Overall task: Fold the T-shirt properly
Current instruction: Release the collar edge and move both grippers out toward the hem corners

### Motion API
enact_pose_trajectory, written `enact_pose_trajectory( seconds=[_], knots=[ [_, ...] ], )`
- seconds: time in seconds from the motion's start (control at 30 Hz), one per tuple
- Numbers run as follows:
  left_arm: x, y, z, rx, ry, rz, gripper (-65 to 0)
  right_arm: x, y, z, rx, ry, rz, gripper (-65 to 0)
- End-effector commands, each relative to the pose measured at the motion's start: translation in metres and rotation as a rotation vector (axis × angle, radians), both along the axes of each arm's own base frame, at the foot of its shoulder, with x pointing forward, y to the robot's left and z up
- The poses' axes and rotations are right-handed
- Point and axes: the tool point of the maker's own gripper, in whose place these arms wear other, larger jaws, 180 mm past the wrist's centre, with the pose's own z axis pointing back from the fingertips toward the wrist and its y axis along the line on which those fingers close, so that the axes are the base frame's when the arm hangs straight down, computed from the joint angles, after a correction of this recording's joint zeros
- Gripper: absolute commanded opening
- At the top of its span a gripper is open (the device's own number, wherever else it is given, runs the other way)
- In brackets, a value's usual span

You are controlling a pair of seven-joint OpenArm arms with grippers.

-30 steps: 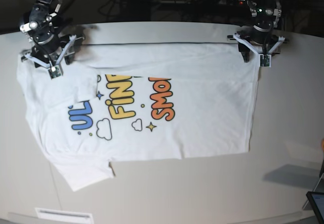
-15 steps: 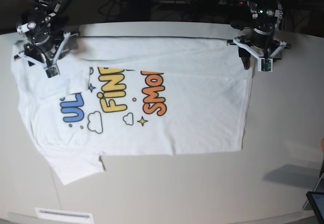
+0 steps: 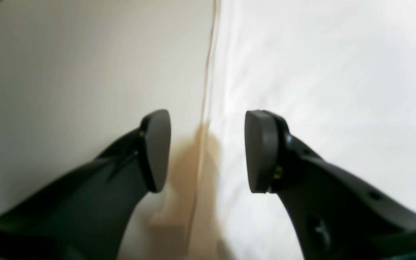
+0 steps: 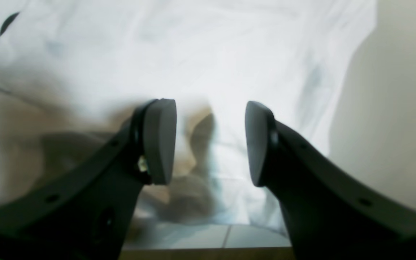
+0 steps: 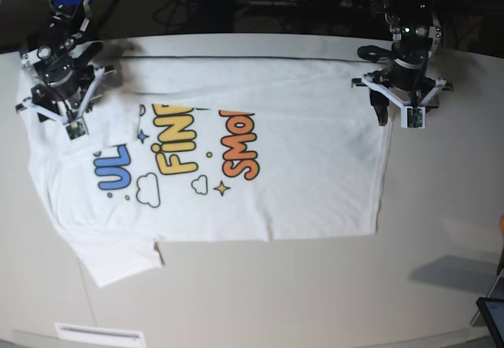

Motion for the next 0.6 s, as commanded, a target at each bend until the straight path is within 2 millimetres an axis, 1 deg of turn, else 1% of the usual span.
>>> enact_pose_trajectory(
  seconds=[0.0, 0.1, 0.3, 0.37, 0.47, 0.57],
  knots=[
    [0.004, -0.001, 0.008, 0.002, -0.035, 0.002, -34.1, 0.014, -0.004, 0.016, -0.008, -0.067, -0.005, -35.1],
    [0.005, -0.002, 0.008, -0.003, -0.039, 0.004, -34.1, 0.025, -0.012, 0.026, -0.034, -0.094, 0.000, -35.1],
    [0.001, -0.002, 0.005, -0.004, -0.027, 0.005, -34.1, 0.057, -0.012, 0.052, -0.034, -0.195, 0.000, -35.1],
    [-0.007, -0.002, 0.000, -0.003, -0.003, 0.005, -34.1, 0.067, -0.012, 0.060, -0.033, -0.223, -0.002, -35.1],
    [-0.014, -0.002, -0.005, -0.003, 0.017, 0.005, -34.1, 0.078, -0.012, 0.069, -0.032, -0.253, -0.002, -35.0],
    [-0.021, 0.000, -0.009, 0.001, 0.036, 0.010, -34.1, 0.087, -0.016, 0.080, -0.051, -0.280, 0.008, -34.7]
  ],
)
